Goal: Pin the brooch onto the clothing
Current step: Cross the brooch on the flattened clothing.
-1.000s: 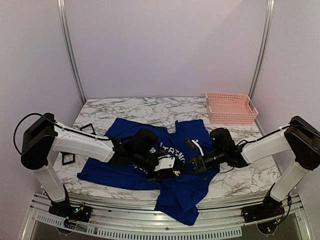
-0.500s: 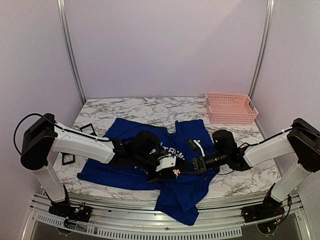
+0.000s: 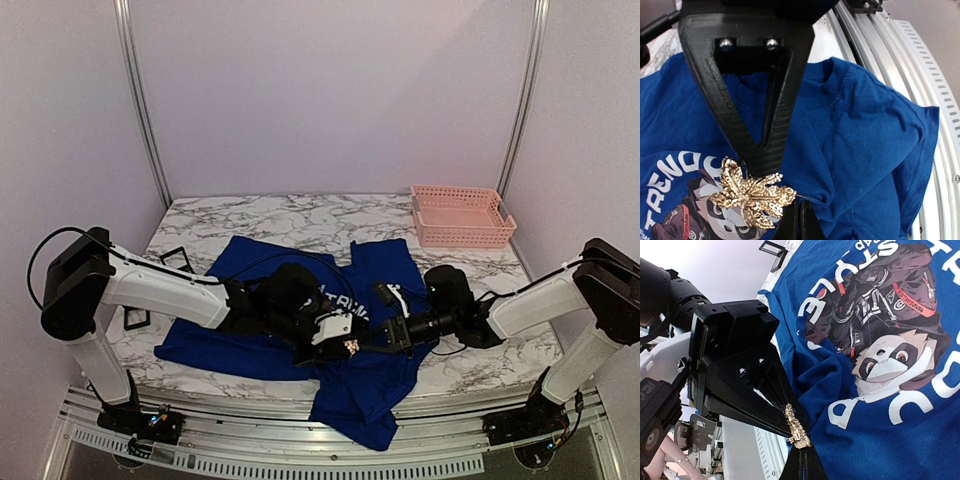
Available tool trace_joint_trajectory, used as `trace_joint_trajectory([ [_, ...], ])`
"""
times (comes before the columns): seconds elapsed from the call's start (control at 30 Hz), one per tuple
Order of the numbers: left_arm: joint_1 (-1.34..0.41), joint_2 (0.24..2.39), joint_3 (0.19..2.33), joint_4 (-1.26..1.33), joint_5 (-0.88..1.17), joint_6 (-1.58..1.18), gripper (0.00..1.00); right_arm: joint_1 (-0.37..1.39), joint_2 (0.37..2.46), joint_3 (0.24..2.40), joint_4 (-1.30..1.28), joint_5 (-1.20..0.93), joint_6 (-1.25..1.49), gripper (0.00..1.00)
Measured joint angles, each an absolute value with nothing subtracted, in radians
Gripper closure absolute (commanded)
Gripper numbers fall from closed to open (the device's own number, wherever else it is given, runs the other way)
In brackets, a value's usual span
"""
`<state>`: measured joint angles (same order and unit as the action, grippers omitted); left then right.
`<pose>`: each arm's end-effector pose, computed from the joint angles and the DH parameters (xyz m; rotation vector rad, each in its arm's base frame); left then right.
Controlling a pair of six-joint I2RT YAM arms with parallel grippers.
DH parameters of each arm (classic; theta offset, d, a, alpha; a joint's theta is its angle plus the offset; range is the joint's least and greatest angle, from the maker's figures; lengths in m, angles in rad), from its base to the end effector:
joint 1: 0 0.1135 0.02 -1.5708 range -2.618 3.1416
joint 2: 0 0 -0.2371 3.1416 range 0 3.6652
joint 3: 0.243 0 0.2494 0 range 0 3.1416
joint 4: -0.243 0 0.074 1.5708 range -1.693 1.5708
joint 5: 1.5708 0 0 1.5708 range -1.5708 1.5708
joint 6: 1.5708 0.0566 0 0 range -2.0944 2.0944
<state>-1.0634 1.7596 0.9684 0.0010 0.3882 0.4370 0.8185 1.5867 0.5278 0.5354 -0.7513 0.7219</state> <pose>0.1593 -0.3306 0.1266 1.7846 1.6291 -0.7557 0.1731 0.2415 0.1112 -0.6518 2.3353 1.6196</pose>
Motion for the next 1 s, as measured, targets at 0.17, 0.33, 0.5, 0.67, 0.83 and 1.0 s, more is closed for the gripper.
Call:
trace_joint_trajectory([
  [0.17,-1.065,1.760,0.966,-0.010,0.381,0.432,1.00,0.839,1.587,0.522,0.545,-0.717,0.745,1.00],
  [0.33,-1.067,1.760,0.965,-0.018,0.376,0.426,1.00,0.855,1.587,0.506,0.574,-0.688,0.778,1.00],
  [0.5,-1.067,1.760,0.956,-0.022,0.371,0.416,1.00,0.878,1.597,0.503,0.586,-0.658,0.809,1.00],
  [0.67,-1.069,1.760,0.949,-0.028,0.358,0.410,1.00,0.896,1.613,0.503,0.598,-0.634,0.830,1.00],
  [0.83,-1.069,1.760,0.949,-0.028,0.345,0.395,1.00,0.899,1.614,0.503,0.600,-0.619,0.842,1.00],
  [1.0,-1.069,1.760,0.949,-0.030,0.331,0.379,1.00,0.909,1.614,0.503,0.603,-0.593,0.857,1.00],
])
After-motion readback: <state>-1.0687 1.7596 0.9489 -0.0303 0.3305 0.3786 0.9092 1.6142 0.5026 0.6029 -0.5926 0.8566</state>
